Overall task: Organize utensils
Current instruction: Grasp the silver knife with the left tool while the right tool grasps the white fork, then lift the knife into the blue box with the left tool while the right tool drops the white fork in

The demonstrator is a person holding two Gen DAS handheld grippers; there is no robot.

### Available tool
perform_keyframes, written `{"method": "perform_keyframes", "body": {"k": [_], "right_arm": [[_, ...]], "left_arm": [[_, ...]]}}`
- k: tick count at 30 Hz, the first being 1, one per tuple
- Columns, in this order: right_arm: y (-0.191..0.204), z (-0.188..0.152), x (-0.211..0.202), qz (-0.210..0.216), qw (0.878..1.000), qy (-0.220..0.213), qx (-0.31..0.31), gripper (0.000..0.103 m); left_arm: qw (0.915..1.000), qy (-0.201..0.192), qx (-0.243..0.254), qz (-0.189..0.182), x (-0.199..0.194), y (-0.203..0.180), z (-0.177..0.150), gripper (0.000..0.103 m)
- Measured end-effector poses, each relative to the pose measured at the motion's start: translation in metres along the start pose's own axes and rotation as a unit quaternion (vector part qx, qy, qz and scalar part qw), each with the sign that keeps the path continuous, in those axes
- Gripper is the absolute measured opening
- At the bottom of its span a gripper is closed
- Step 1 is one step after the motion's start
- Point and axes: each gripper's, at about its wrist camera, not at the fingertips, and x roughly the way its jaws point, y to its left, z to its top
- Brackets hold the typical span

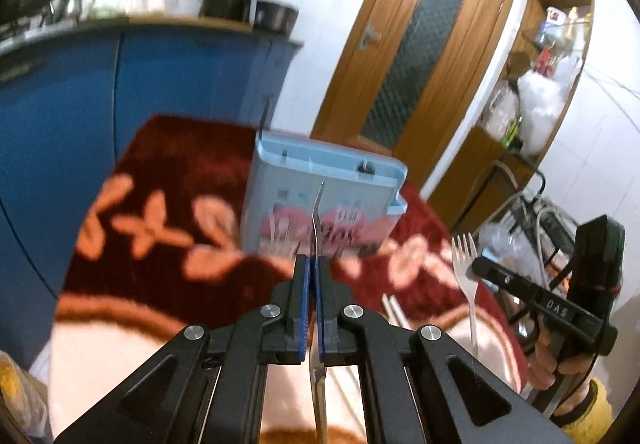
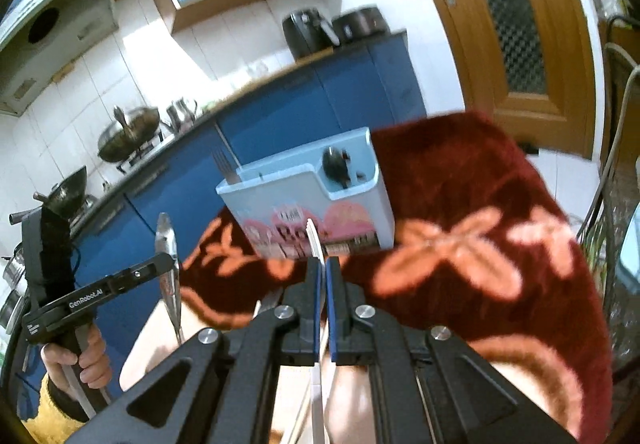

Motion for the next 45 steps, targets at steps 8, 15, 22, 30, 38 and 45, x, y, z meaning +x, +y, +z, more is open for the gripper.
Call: {"method": "perform_keyframes", "body": {"k": [8, 15, 22, 30, 38, 45], "right_arm": [[0.015, 0.026, -0.011, -0.007, 0.996, -0.077, -0.033, 0.004], [0.023, 0.053, -0.007, 0.0, 0.992, -0.115, -0.049, 0.004], [0.022, 0.069, 0.003, -0.001, 0.99, -0.133, -0.054, 0.004], [0.019, 0.094, 0.023, -0.024, 0.982, -0.17, -0.075, 0.004], [0.019, 0.11, 0.062, -0.052, 0.972, -0.209, -0.095, 0.004], [0.004, 0.109, 0.101, -0.076, 0.968, -0.225, -0.084, 0.004]], "left_arm": [[0.9969, -0.075, 0.019, 0.011, -0.017, -0.01, 0.041, 0.002], [0.9916, -0.123, 0.033, 0.018, -0.031, -0.021, 0.087, 0.002], [0.9818, -0.176, 0.057, 0.043, -0.035, -0.032, 0.128, 0.002], [0.9754, -0.181, 0.09, 0.087, 0.003, -0.031, 0.143, 0.002], [0.9784, -0.161, 0.093, 0.09, 0.042, -0.015, 0.131, 0.002], [0.9843, -0.141, 0.079, 0.072, 0.067, -0.004, 0.116, 0.002]]}}
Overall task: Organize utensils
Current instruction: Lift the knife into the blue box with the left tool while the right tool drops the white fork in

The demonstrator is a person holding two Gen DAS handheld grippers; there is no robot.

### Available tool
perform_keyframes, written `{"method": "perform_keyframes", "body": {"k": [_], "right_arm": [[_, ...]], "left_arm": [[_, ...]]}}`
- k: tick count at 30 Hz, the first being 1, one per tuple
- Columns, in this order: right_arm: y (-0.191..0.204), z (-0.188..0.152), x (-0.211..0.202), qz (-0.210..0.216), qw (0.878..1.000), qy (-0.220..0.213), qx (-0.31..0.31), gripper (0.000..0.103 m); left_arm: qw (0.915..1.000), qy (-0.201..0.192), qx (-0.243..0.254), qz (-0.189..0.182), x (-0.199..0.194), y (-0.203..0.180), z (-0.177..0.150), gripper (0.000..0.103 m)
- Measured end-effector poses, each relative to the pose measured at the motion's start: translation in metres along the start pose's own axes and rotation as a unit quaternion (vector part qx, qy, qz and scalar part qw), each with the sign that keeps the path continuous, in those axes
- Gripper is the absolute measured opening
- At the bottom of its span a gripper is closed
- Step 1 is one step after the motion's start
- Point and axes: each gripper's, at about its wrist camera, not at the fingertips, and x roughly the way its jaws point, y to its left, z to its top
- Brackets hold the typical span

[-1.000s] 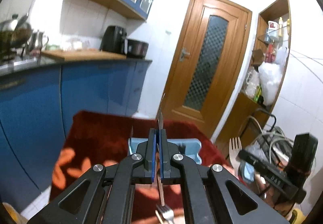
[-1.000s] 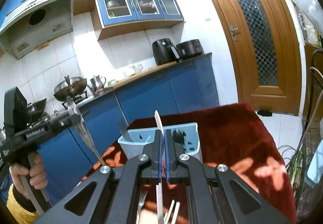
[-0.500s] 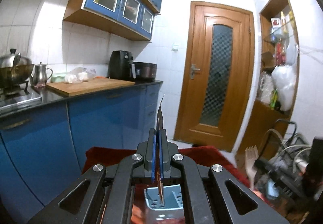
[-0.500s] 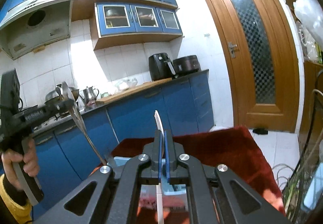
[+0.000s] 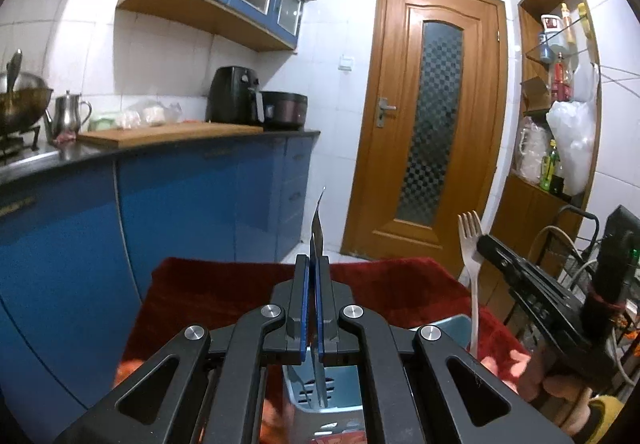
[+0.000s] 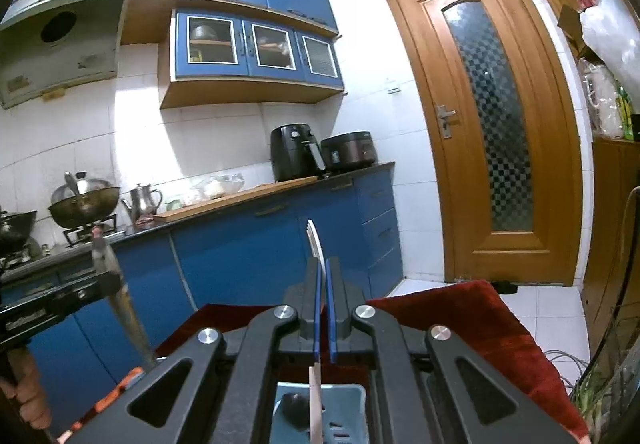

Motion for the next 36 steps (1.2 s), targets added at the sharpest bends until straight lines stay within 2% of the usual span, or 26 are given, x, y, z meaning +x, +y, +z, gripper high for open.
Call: {"method": "perform_keyframes", "body": {"k": [7, 13, 23, 28, 32, 34, 36], "right_arm": [[0.0, -0.005, 0.008, -0.014, 1.0, -0.012, -0.014, 0.004], [0.004, -0.002, 0.01, -0.008, 1.0, -0.018, -0.016, 0.004], [0.002, -0.009, 0.01, -0.015, 1.0, -0.009, -0.024, 0.004], [0.004, -0.014, 0.006, -0.006, 0.999, 0.012, -0.03, 0.005], [0.002, -0.018, 0.0, 0.007, 0.999, 0.034, -0.025, 0.006], [0.0, -0.019, -0.004, 0.014, 0.999, 0.044, -0.018, 0.012], [-0.002, -0.019, -0.008, 0.02, 0.999, 0.05, -0.011, 0.017]], "left_arm": [[0.9999, 0.013, -0.004, -0.01, 0.01, -0.001, -0.013, 0.002], [0.9997, 0.019, -0.007, -0.012, 0.014, 0.001, -0.017, 0.002], [0.9991, 0.037, -0.004, -0.018, 0.017, -0.004, -0.028, 0.002], [0.9982, 0.057, 0.002, -0.019, 0.018, -0.006, -0.034, 0.003], [0.9976, 0.066, 0.006, -0.018, 0.016, -0.009, -0.036, 0.012], [0.9973, 0.07, 0.003, -0.021, 0.014, -0.01, -0.037, 0.018], [0.9971, 0.073, 0.001, -0.023, 0.011, -0.011, -0.037, 0.028]]}}
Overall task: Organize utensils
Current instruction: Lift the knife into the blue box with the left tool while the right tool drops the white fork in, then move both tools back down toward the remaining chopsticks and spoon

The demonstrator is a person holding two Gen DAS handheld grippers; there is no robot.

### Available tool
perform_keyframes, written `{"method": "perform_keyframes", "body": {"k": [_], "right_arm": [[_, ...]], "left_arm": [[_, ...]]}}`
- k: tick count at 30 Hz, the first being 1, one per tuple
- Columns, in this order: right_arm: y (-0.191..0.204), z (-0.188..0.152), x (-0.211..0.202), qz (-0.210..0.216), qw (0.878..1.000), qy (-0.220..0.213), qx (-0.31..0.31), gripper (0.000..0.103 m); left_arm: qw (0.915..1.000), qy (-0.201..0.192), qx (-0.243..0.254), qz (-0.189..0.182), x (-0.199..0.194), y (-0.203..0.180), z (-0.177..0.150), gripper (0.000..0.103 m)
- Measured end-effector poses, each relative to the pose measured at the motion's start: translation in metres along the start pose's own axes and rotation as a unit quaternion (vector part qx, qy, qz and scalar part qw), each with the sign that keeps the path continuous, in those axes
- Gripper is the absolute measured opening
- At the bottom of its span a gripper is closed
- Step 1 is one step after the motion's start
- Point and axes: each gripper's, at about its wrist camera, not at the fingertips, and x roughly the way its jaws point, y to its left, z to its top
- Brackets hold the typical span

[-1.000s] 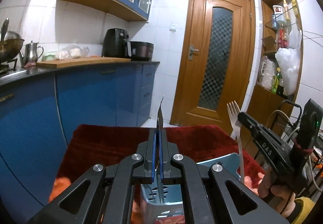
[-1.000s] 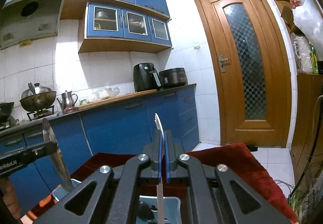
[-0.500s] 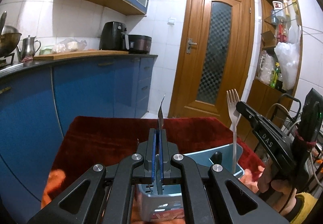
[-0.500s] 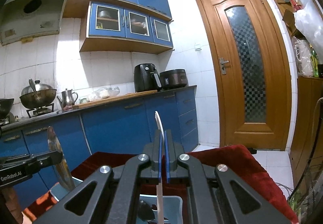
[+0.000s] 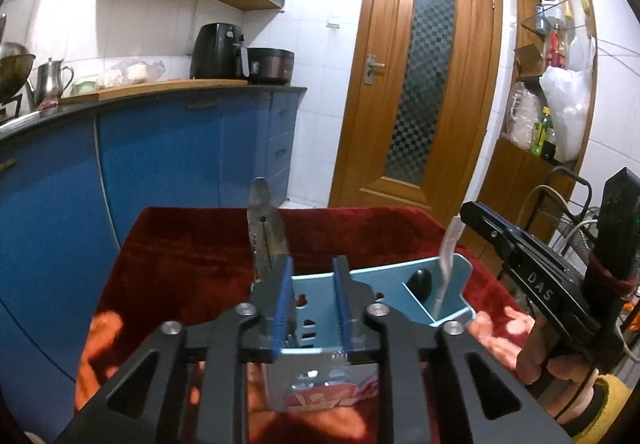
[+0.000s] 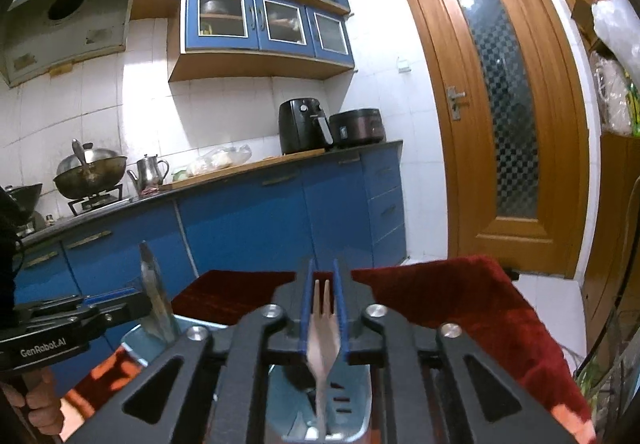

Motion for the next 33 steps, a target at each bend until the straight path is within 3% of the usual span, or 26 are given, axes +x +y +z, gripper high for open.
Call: {"method": "perform_keyframes", "body": {"k": [18, 33], "right_arm": [[0.014, 0.012, -0.064, 0.029, 0.999, 0.035, 0.026, 0.019], [0.037, -0.002, -0.13, 0.029, 0.998, 0.058, 0.024, 0.02]], "left_arm": [[0.9999, 0.008, -0.006, -0.009, -0.054, -0.005, -0.008, 0.031], [0.9993, 0.031, -0.023, -0.002, -0.113, -0.01, -0.04, 0.031]]}}
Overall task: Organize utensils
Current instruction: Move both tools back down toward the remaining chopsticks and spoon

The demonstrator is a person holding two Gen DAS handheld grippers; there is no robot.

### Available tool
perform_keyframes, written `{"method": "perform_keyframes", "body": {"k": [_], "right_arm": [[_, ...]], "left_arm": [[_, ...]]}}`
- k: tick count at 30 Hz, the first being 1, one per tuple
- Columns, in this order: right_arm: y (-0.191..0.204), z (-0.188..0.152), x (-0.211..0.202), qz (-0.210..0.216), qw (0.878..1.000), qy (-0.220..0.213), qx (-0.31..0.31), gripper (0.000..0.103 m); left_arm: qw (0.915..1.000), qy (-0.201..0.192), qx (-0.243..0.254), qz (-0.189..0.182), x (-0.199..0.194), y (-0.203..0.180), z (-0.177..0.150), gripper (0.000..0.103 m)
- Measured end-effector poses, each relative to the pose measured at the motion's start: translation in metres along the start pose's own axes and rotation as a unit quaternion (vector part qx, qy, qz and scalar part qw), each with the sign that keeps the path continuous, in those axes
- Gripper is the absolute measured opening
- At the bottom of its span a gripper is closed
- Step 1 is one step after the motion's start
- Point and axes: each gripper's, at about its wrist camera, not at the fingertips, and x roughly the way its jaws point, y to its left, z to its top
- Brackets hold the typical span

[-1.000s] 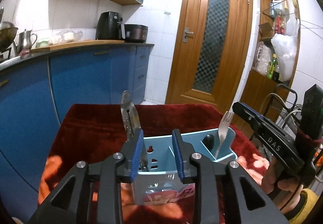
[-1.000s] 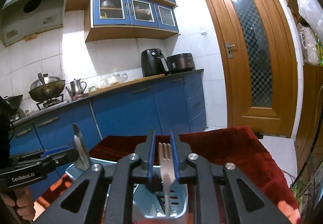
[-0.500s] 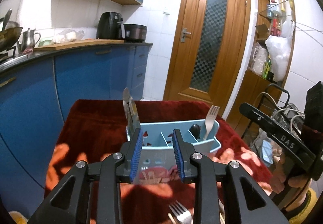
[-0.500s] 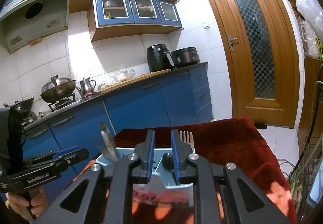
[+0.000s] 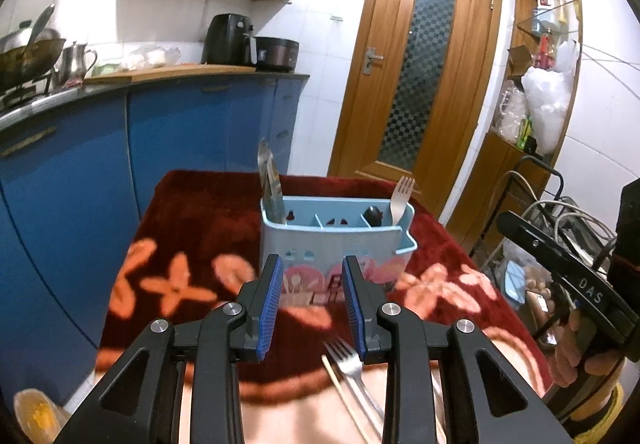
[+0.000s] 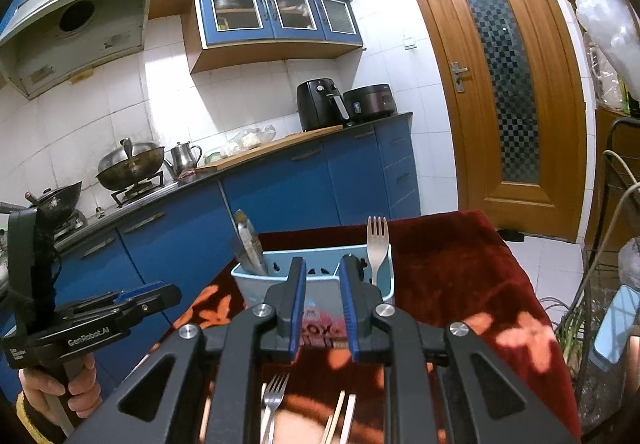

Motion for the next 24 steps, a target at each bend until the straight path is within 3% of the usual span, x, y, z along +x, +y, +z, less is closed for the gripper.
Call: {"method": "perform_keyframes", "body": {"k": [8, 24], "right_arm": [[0.004, -0.021, -0.023, -0.005, 1.0, 0.018, 0.009, 0.02], [-0.003, -0.078, -0.03, -0.028, 0.992, 0.121, 0.03, 0.021]], "left_arm": [[0.9998, 0.017, -0.015, -0.002, -0.015, 0.002, -0.026, 0.031], [0.9955, 0.089, -0.031, 0.006, -0.006, -0.003, -0.079, 0.031]]}}
